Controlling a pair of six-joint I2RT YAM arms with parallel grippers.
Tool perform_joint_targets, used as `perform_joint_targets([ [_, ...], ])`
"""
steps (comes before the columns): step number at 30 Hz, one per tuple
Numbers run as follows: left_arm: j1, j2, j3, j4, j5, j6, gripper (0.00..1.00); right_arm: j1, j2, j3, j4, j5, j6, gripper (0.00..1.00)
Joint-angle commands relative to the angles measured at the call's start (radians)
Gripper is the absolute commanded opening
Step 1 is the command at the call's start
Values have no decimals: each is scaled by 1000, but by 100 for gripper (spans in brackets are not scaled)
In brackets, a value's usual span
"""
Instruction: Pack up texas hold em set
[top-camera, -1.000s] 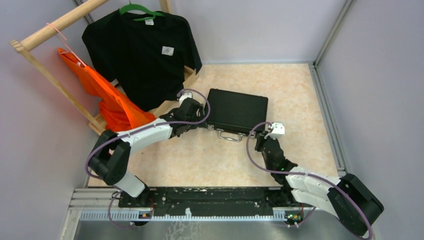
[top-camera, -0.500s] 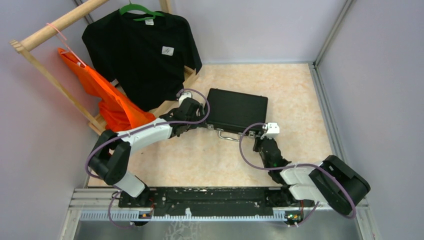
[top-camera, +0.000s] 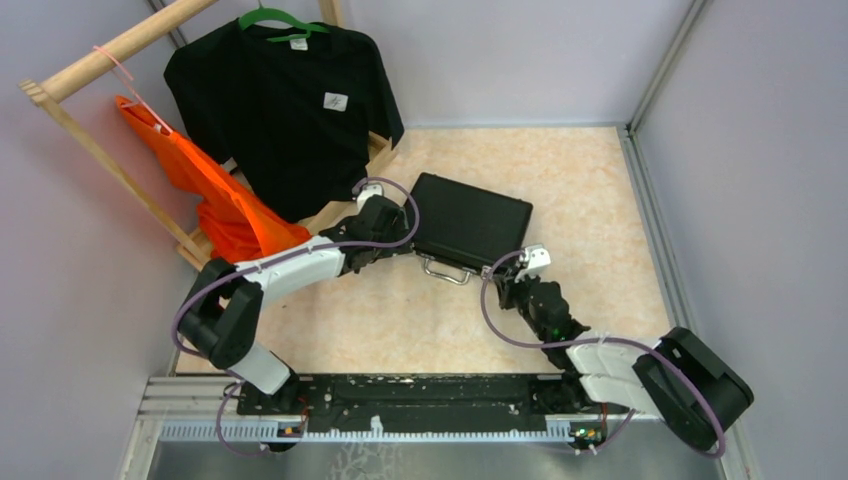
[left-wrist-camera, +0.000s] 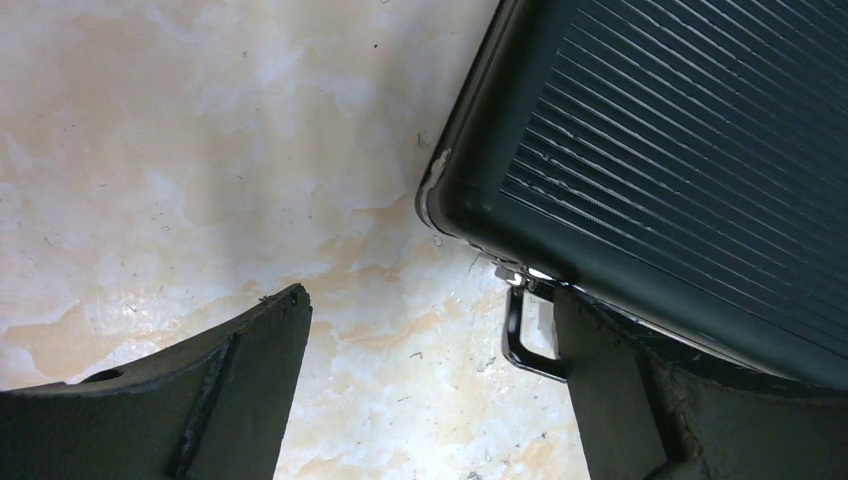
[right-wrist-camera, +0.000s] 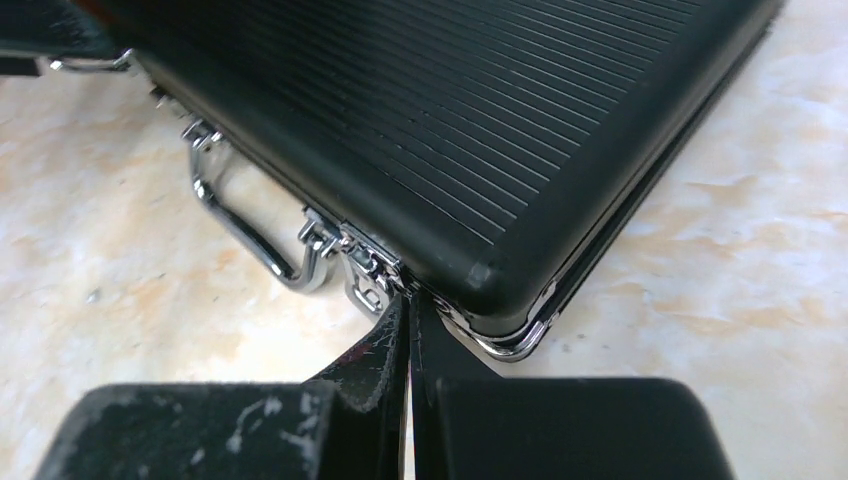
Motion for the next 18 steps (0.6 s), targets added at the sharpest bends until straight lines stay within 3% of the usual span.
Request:
perform_joint_targets([
  [1,0,14,15,1,-1,6,96,20,-75,82,42,-259,48,0],
  [9,0,17,20,0,-4,7,96,23,-144,135,-154,-498,67,0],
  [18,0,36,25,8,-7,4,96,21,-264,136,-385,-123,72,0],
])
